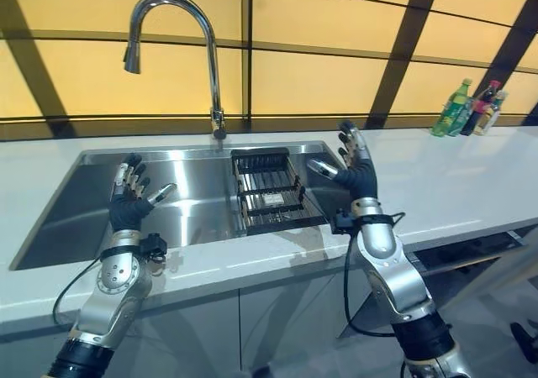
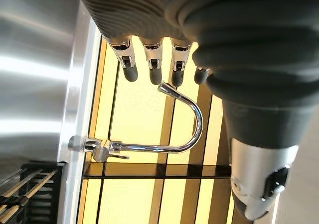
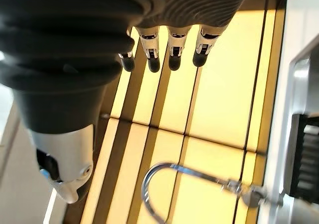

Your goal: Pick up plates and place into dishwasher.

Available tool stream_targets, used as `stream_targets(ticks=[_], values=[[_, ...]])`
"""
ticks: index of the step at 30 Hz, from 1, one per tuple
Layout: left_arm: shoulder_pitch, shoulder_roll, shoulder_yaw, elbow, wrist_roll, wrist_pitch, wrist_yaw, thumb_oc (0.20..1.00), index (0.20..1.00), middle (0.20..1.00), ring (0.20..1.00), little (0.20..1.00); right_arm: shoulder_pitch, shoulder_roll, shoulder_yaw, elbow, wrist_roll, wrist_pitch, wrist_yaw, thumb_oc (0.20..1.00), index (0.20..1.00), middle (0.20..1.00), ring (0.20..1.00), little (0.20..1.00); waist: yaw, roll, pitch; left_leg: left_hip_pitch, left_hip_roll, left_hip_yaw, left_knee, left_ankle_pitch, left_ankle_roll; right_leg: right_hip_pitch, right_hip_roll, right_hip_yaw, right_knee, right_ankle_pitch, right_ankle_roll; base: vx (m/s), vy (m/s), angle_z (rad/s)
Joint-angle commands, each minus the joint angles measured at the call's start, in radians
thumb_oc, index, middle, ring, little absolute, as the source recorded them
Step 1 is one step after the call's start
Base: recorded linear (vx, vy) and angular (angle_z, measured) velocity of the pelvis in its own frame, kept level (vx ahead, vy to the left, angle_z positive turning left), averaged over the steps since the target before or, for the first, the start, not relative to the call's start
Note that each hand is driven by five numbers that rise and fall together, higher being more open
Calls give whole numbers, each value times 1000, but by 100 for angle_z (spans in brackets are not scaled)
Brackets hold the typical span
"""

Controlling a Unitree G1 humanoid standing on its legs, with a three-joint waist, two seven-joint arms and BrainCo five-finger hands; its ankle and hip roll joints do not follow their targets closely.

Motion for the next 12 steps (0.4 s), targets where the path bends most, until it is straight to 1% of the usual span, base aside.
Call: stream_targets(ticks=[1, 3, 6, 10, 12], values=[[-36, 9, -20, -79, -8, -13, -11, 1000, 1000, 1000, 1000, 1000, -59, 10, 0, 13, 26, -89, 5, 1000, 1000, 1000, 1000, 1000, 32, 46, -59, 139, 38, 61, -100, -50, 11, -87, 27, -9, 5, 51, -35, 19, -208, 39], [-23, 6, -14, -82, -9, -13, -1, 1000, 1000, 1000, 1000, 1000, -54, 15, 15, 31, 26, -100, 6, 1000, 1000, 1000, 1000, 1000, 43, 49, -63, 135, 56, 60, -105, -40, -4, -73, 38, -23, -15, 49, -44, 21, -196, 38], [-4, 3, -1, -83, -1, -14, 14, 1000, 1000, 1000, 1000, 1000, -55, 17, 27, 52, 31, -125, 25, 1000, 1000, 1000, 1000, 1000, 51, 49, -60, 120, 73, 60, -85, -35, -22, -60, 52, -35, -28, 44, -60, 12, -163, 28], [14, -4, 11, -89, -4, -19, 12, 1000, 1000, 1000, 1000, 1000, -43, 25, 36, 78, 23, -136, 26, 1000, 1000, 1000, 1000, 1000, 56, 49, -48, 87, 71, 61, -21, -18, -32, -49, 69, -45, -39, 40, -80, -7, -128, 21], [15, -10, 7, -96, -12, -18, -3, 1000, 1000, 1000, 1000, 1000, -28, 23, 36, 80, 25, -145, 1, 1000, 1000, 1000, 1000, 1000, 53, 53, -40, 65, 69, 92, 7, 7, -36, -37, 75, -63, -52, 47, -85, -39, -73, 18]])
